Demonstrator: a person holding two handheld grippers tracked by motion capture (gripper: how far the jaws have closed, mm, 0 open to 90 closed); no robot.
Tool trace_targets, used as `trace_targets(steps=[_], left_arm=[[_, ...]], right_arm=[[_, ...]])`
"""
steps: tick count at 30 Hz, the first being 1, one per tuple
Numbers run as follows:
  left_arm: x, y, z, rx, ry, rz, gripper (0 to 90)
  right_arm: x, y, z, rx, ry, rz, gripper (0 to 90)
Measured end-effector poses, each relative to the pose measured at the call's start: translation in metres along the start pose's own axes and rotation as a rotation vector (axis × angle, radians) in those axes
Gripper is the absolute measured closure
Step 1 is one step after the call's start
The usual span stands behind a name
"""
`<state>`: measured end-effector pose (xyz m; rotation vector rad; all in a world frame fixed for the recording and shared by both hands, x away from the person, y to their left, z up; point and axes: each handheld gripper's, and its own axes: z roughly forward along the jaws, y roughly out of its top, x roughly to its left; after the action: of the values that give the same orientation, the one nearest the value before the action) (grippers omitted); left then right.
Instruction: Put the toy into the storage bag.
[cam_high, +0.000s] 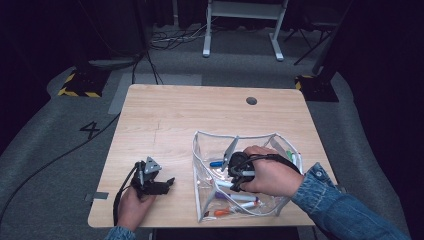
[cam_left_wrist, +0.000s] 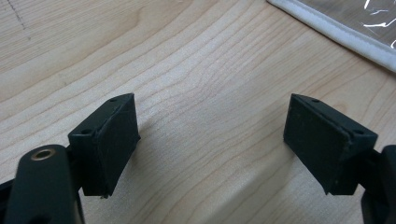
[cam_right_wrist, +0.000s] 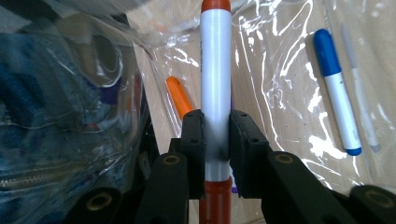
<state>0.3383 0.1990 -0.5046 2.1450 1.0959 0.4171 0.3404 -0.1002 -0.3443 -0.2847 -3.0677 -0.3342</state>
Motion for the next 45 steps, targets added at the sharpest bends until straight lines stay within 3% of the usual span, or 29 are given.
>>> trace_targets(steps=[12,14,18,19,28,37,45], left_arm=[[0.000,0.000,0.000,0.000,0.002,0.000,18.3],[0.000,0.000,0.000,0.000,0.000,0.000,18.3],[0.000,0.000,0.000,-0.001,0.000,0.000,18.3],[0.000,0.000,0.000,0.000,0.000,0.000,18.3],[0.000,0.000,0.000,0.003,-0.002,0.001,18.3],[0.000,0.000,0.000,0.003,0.000,0.005,18.3],[0.000,0.000,0.000,0.004,0.001,0.006,18.3]], right_arm=[[-0.007,0.000,0.038,0.109,0.020,-0.003,76.7],[-0.007,-0.002,0.040,0.117,0.023,-0.003,70.6],[-0.007,-0.003,0.031,0.038,-0.012,0.015,59.7],[-0.008,-0.003,0.025,-0.007,-0.018,0.024,57.3],[-0.005,-0.014,-0.020,-0.224,-0.101,0.079,53.9],[-0.010,-0.043,-0.063,-0.356,-0.177,0.165,52.4],[-0.015,-0.081,-0.095,-0.423,-0.231,0.252,52.4]])
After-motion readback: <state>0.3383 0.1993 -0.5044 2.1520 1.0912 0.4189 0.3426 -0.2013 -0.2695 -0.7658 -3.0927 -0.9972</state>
